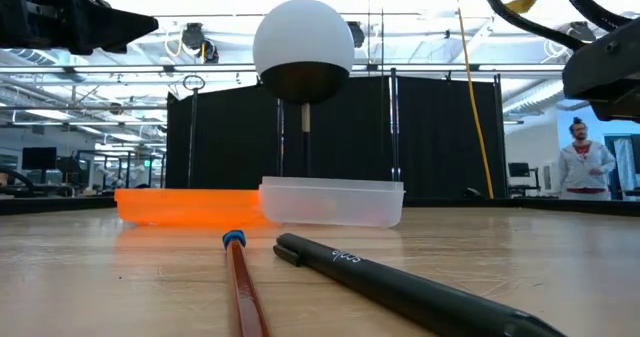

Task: Pick & place school supplies into a supply box
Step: Put the right black pen into the orange supply box

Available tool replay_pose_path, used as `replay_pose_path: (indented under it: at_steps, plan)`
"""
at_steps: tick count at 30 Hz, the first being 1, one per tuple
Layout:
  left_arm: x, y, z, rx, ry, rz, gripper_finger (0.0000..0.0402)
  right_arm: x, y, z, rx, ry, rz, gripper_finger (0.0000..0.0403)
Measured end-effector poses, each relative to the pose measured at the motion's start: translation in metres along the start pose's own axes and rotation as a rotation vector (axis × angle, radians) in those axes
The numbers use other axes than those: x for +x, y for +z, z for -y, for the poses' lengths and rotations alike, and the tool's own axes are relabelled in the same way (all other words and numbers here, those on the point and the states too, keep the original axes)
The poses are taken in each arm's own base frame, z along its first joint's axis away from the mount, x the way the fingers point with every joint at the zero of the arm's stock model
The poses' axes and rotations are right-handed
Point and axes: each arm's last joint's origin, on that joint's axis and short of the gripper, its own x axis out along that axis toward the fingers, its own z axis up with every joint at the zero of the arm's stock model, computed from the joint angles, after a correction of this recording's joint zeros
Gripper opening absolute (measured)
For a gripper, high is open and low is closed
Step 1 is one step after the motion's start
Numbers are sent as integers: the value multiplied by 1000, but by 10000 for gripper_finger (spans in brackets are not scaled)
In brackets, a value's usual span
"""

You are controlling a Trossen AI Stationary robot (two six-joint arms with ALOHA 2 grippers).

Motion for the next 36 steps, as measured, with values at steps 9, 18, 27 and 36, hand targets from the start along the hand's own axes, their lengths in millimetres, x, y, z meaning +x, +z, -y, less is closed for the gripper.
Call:
replay_pose_path:
  at_steps: [9, 18, 27, 36]
  plan:
    - [0, -2, 1, -12, -9, -19, 47, 25, 15, 28, 0, -155, -10, 115]
    - [0, -3, 1, -37, -15, -30, 47, 39, 20, 38, -57, -133, -50, 22]
    - [0, -7, 3, -51, -28, -69, 47, 24, 23, 37, -122, -26, -4, 21]
    - [0, -8, 3, -47, -30, -75, 47, -32, 41, 28, -155, 320, 225, 20]
